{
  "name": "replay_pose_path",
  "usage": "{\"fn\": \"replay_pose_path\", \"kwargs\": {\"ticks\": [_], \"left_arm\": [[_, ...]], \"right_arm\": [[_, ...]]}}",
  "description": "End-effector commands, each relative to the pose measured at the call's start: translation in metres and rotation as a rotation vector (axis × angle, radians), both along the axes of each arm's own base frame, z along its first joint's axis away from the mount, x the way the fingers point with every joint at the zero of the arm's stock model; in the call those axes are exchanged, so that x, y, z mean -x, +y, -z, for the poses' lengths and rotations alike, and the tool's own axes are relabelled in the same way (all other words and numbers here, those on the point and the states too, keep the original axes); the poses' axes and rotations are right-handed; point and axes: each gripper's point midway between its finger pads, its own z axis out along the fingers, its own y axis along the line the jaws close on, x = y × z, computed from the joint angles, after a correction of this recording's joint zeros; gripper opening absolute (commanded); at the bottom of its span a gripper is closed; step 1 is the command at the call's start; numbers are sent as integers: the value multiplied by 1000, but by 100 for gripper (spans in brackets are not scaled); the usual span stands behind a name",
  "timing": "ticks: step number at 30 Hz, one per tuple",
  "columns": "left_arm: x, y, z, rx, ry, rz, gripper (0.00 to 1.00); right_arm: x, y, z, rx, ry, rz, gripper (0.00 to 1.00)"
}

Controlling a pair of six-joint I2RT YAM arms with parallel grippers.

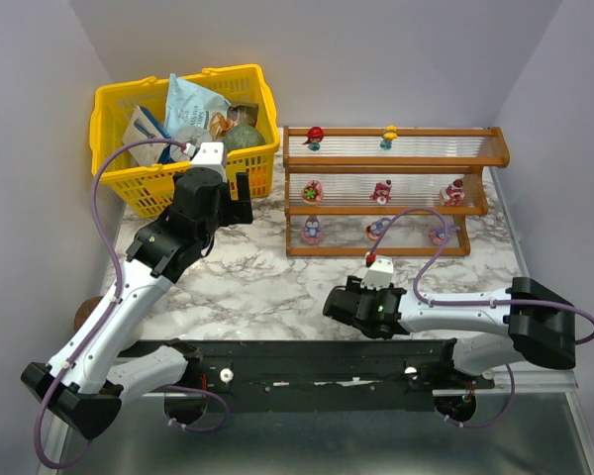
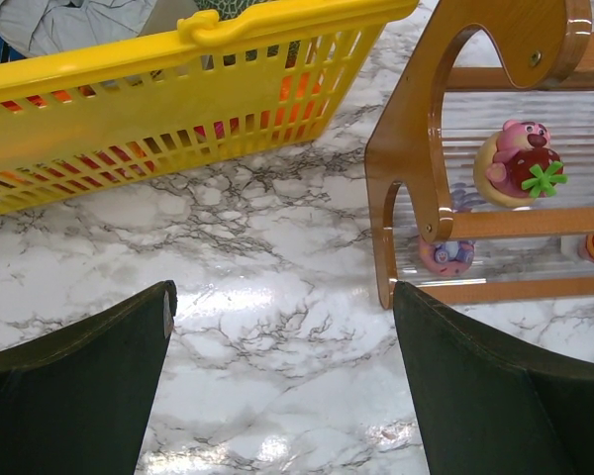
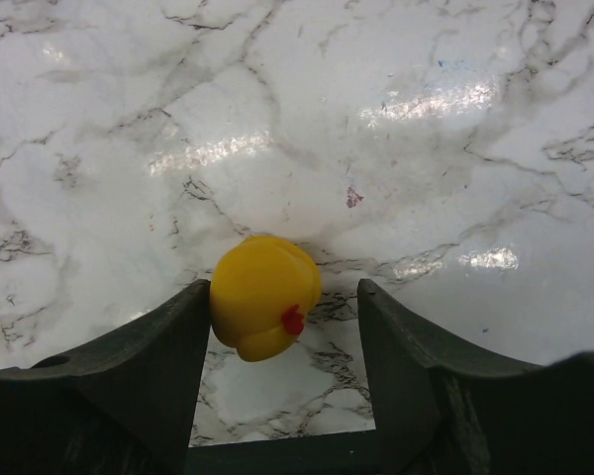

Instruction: Place and organize the plastic toys onto the shelf

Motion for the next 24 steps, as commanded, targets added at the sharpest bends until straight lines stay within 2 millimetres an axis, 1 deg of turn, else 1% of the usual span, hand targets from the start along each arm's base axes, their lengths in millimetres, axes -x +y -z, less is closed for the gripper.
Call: {"fn": "replay_pose_path", "kwargs": {"ticks": [1, 2, 7, 11, 13, 14, 18, 22, 23, 24], "left_arm": [[-1, -2, 3, 5, 11, 15, 99], [-1, -2, 3, 4, 12, 19, 99], [-2, -3, 3, 7, 14, 21, 99], [-3, -3, 3, 8, 15, 21, 99], [-3, -3, 4, 7, 16, 19, 99], [-3, -3, 4, 5, 17, 20, 99], [-4, -3, 5, 5, 20, 21, 99], [-4, -5, 6, 14, 22, 27, 99], [-4, -6, 8, 16, 28, 33, 99], [-4, -7, 8, 19, 29, 35, 99]], "right_arm": [[-5, -4, -5, -6, -58, 52, 67], [-6, -1, -6, -13, -64, 41, 67], [-8, 2, -6, -13, -75, 21, 66], [-11, 10, -6, -37, -89, -13, 64], [-12, 15, -7, -31, -99, -57, 63], [-13, 22, -9, -53, -106, -73, 62], [-13, 23, -9, -48, -103, -86, 56], [-11, 19, -4, -33, -83, -57, 45], [-9, 17, -1, -22, -68, -57, 36], [-9, 17, 0, -18, -61, -51, 32]]}}
